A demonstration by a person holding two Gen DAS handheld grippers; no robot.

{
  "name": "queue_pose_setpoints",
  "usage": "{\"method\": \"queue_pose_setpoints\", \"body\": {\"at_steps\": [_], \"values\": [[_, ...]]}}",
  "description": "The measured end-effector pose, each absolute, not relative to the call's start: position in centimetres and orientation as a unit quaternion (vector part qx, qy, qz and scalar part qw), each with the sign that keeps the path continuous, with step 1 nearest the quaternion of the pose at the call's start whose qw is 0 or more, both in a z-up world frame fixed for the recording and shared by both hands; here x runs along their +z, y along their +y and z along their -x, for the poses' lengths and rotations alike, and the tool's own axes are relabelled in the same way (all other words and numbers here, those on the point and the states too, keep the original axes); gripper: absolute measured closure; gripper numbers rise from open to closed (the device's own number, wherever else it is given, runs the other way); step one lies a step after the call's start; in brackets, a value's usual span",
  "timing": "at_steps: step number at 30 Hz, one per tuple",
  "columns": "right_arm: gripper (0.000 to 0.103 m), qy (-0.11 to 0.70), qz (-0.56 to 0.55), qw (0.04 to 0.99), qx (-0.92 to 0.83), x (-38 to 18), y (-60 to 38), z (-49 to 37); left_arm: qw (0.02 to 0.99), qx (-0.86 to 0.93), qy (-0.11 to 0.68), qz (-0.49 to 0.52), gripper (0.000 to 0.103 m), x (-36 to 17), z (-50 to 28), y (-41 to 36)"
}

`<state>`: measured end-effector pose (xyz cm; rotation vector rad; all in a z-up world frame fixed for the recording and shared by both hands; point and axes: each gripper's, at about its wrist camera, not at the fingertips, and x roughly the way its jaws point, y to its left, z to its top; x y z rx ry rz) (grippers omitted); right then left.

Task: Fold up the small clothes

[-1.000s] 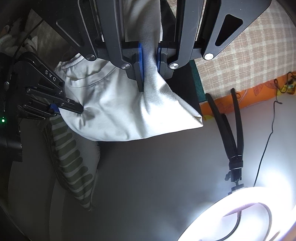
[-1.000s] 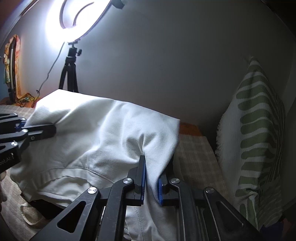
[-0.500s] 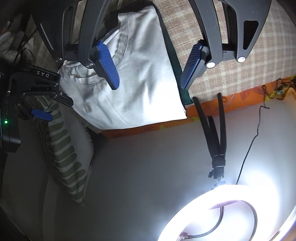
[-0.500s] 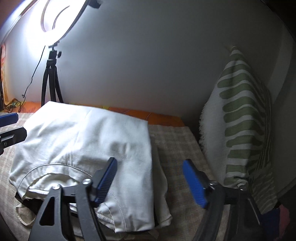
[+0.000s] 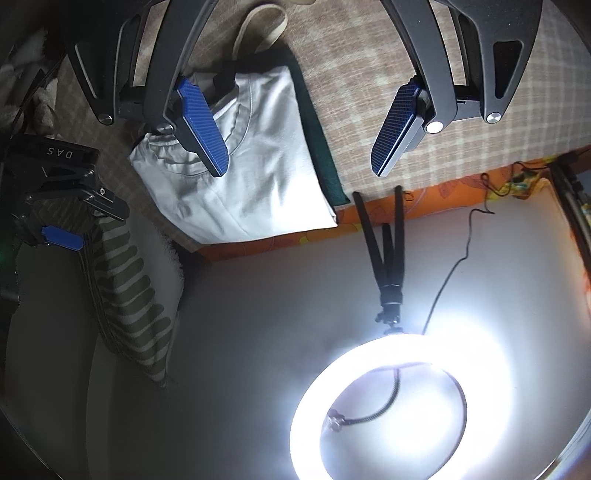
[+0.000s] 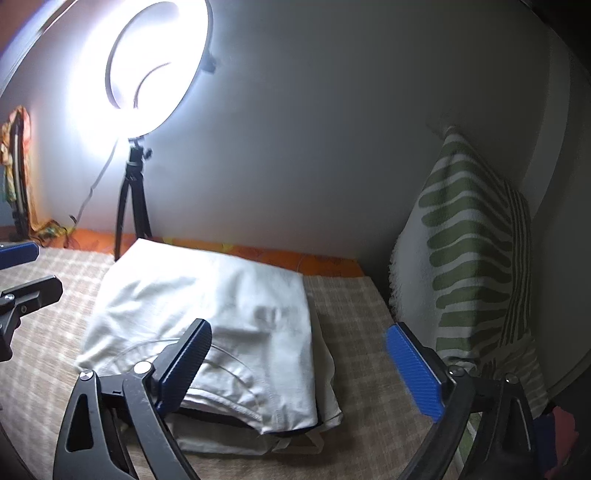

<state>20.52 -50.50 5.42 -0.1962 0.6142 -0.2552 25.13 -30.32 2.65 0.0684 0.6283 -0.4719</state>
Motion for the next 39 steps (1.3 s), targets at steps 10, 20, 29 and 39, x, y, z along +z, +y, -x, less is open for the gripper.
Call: {"method": "queue_pose_setpoints", "body": {"at_steps": [10, 20, 29, 39], "values": [[0.0, 0.27, 0.112, 0.95, -0.111, 8.0, -45.0, -16.2, 0.935, -0.214, 0.278, -0.042, 0.022, 5.7, -20.8, -25.6], [0.0, 0.256, 0.107, 0.958, -0.076, 8.6, -38.2, -10.8, 0.945, -0.194, 0.257, -0.05, 0.021, 6.5, -15.1, -20.0], [0.0, 0.262, 0.092, 0.96, -0.035, 5.0, -33.3, -7.5, 0.952, -0.177, 0.242, -0.065, 0.011, 4.9, -9.5, -15.4], [0.0, 0.283, 0.094, 0.954, -0.006, 0.0, -28.6, -6.3, 0.946, -0.138, 0.287, -0.056, 0.01, 0.5, -7.4, -11.4]]}}
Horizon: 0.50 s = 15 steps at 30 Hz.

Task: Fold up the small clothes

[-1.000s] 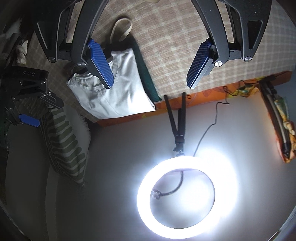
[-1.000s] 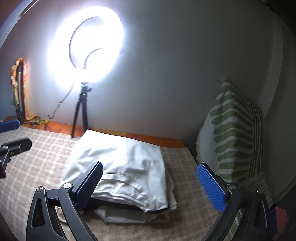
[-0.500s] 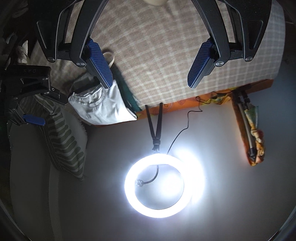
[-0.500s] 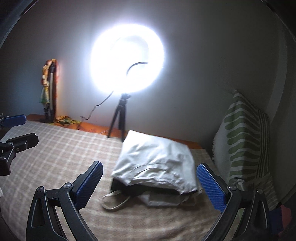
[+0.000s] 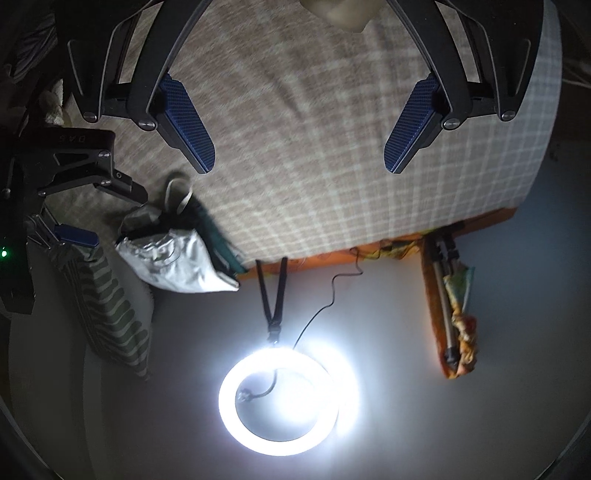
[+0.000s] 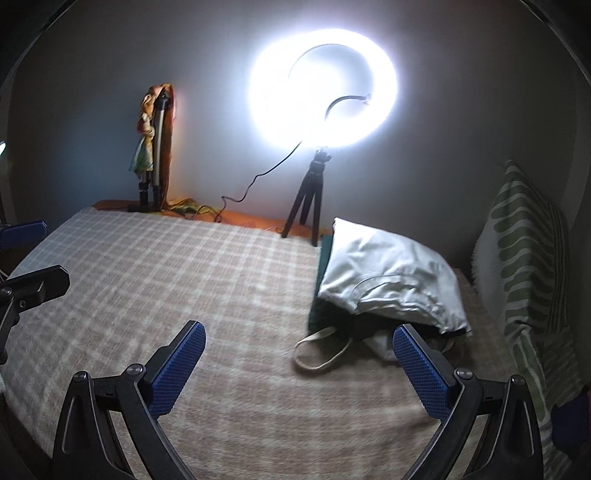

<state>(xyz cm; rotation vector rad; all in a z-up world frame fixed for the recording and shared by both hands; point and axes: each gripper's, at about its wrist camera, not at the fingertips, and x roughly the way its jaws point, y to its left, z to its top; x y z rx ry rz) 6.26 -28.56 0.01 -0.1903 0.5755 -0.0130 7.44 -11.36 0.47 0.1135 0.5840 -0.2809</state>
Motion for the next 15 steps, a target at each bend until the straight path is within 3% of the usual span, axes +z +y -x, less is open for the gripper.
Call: {"method": "queue_pose_setpoints", "body": {"at_steps": [15], "values": [[0.0, 0.285, 0.055, 0.957, -0.001, -3.2, -26.7, -7.2, 0.942, -0.085, 0.321, -0.057, 0.01, -3.8, -7.4, -8.1]]}}
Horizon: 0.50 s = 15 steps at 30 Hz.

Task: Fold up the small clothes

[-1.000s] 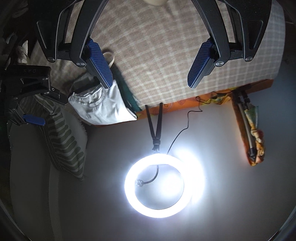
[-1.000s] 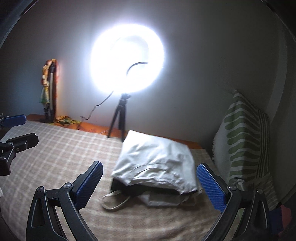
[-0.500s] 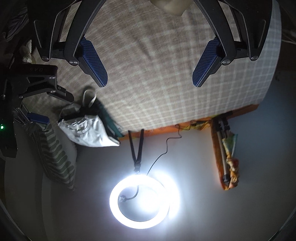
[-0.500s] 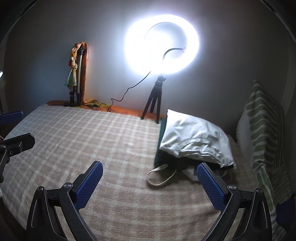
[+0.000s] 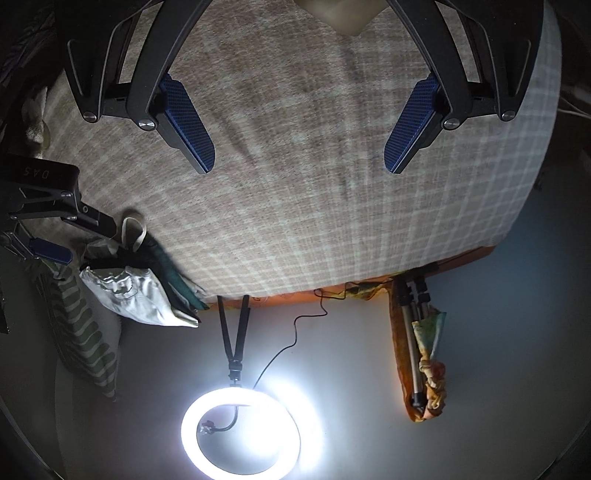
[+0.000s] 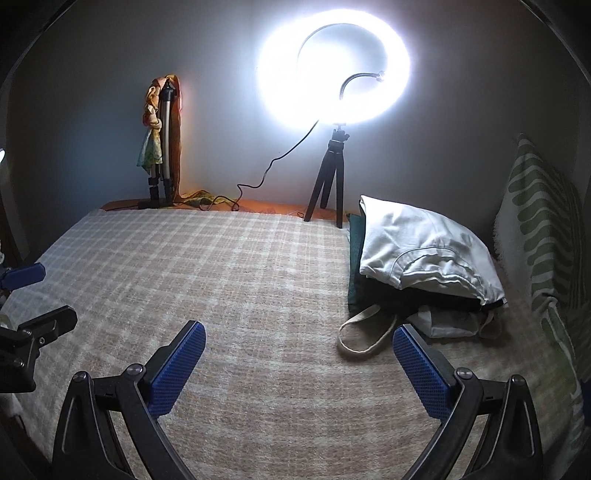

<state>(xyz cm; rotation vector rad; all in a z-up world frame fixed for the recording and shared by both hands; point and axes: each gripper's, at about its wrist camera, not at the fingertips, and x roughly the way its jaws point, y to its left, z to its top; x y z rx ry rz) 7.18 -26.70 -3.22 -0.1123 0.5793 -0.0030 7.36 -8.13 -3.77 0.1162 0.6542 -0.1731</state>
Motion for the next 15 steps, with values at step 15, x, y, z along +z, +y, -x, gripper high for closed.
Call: {"method": "queue_pose_setpoints", "body": {"at_steps": [15], "values": [[0.0, 0.281, 0.033, 0.959, -0.009, -4.02, -26.9, -7.69, 0.941, -0.077, 0.321, -0.071, 0.007, -4.48, -7.54, -7.77]]}}
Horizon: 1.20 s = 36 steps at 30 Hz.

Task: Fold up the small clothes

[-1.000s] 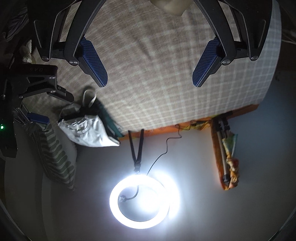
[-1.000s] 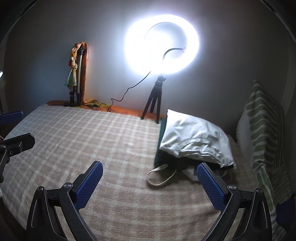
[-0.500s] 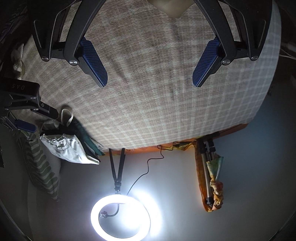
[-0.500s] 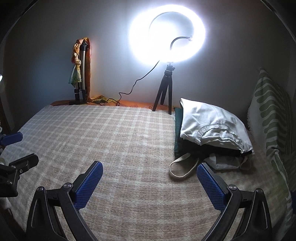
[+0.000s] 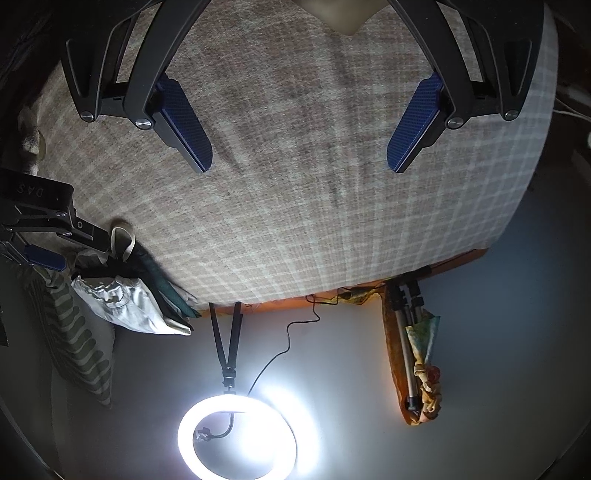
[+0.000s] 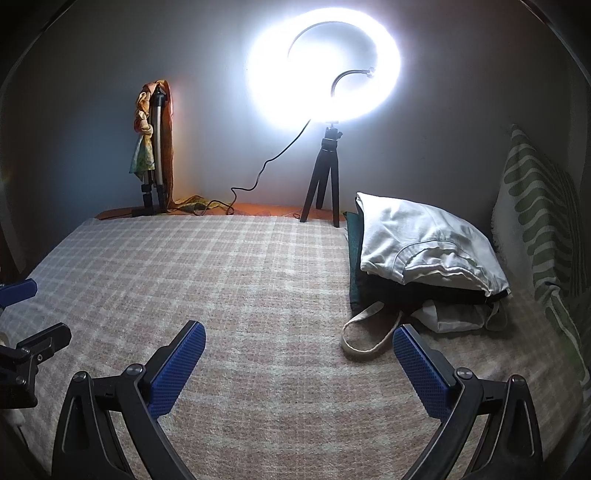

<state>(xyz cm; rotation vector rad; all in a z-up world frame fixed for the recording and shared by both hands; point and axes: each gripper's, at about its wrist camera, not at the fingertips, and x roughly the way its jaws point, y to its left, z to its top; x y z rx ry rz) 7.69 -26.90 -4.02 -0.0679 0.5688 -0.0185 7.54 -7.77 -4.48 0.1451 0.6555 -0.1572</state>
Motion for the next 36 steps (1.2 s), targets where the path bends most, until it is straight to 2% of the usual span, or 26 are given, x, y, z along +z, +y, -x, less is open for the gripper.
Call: {"method": "queue_pose_setpoints", "body": {"at_steps": [36], "values": [[0.0, 0.281, 0.023, 0.96, -0.008, -4.06, -27.14, -7.65, 0.942, -0.084, 0.314, -0.082, 0.007, -4.12, -7.09, -8.33]]}}
